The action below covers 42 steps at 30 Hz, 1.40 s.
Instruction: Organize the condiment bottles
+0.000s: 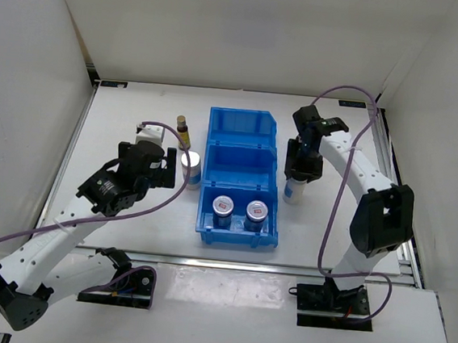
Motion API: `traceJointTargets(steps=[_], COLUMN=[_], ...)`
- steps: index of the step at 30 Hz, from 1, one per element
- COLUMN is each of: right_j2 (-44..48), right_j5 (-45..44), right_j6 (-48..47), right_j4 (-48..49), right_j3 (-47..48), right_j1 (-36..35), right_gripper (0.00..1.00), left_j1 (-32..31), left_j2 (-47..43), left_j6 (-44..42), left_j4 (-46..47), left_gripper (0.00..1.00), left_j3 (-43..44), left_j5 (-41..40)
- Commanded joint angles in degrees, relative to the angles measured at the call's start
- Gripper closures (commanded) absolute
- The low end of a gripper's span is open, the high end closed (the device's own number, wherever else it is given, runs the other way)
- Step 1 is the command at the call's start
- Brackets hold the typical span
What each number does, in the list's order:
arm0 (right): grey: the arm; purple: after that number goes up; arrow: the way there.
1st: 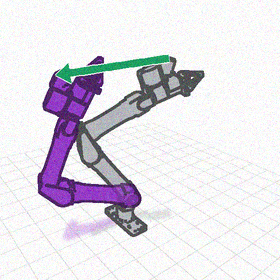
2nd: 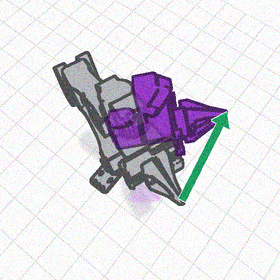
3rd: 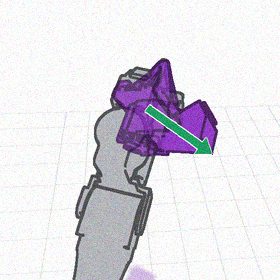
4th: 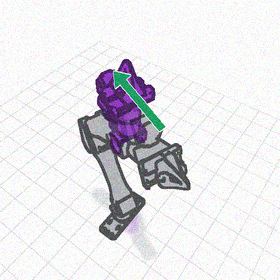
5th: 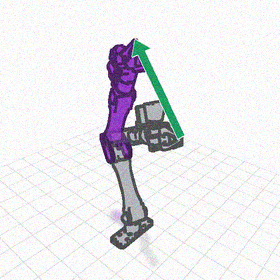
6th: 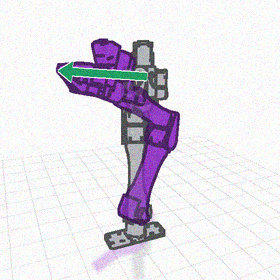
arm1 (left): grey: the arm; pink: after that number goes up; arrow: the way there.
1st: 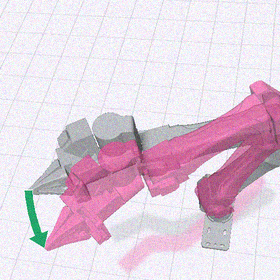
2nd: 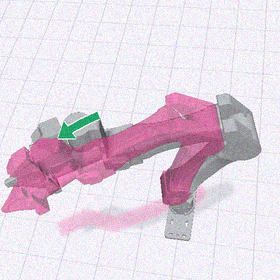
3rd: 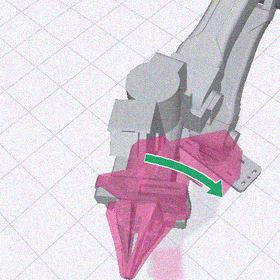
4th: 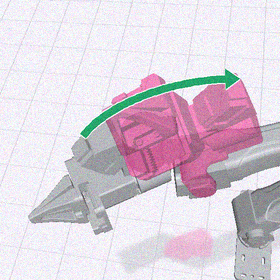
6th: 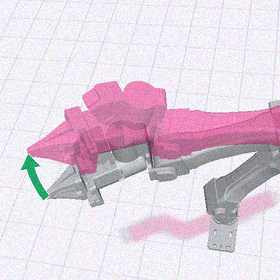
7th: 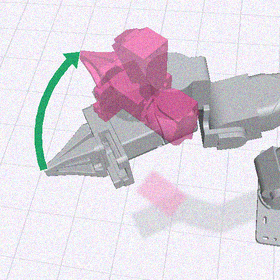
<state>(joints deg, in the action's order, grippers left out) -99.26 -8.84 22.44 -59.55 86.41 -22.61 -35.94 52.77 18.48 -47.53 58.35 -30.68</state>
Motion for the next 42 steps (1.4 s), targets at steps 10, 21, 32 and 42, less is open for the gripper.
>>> traceJointTargets(steps=[10, 21, 32, 42], right_j2=[11.8, 2.0, -7.4, -4.1], right_j5=[-13.7, -5.8, 0.9, -7.8], right_j6=[3.7, 1.4, 1.5, 2.5], right_j4=[-1.5, 2.6, 7.2, 6.6], right_j3=[8.8, 17.9, 15.4, 14.8], right_j1=[-8.8, -12.0, -12.0, -13.8], right_gripper=[0.90, 0.91, 0.83, 0.00], left_j1=[0.3, 0.3, 0.3, 0.3], left_j2=[1.2, 2.2, 3.3, 6.2], left_j6=[-0.5, -0.5, -0.5, -1.0], left_j4=[1.1, 1.1, 1.1, 1.6], left_gripper=[0.00, 0.00, 0.00, 0.00], left_j3=[0.6, 0.6, 0.6, 0.6], left_j5=[0.4, 0.4, 1.0, 4.7])
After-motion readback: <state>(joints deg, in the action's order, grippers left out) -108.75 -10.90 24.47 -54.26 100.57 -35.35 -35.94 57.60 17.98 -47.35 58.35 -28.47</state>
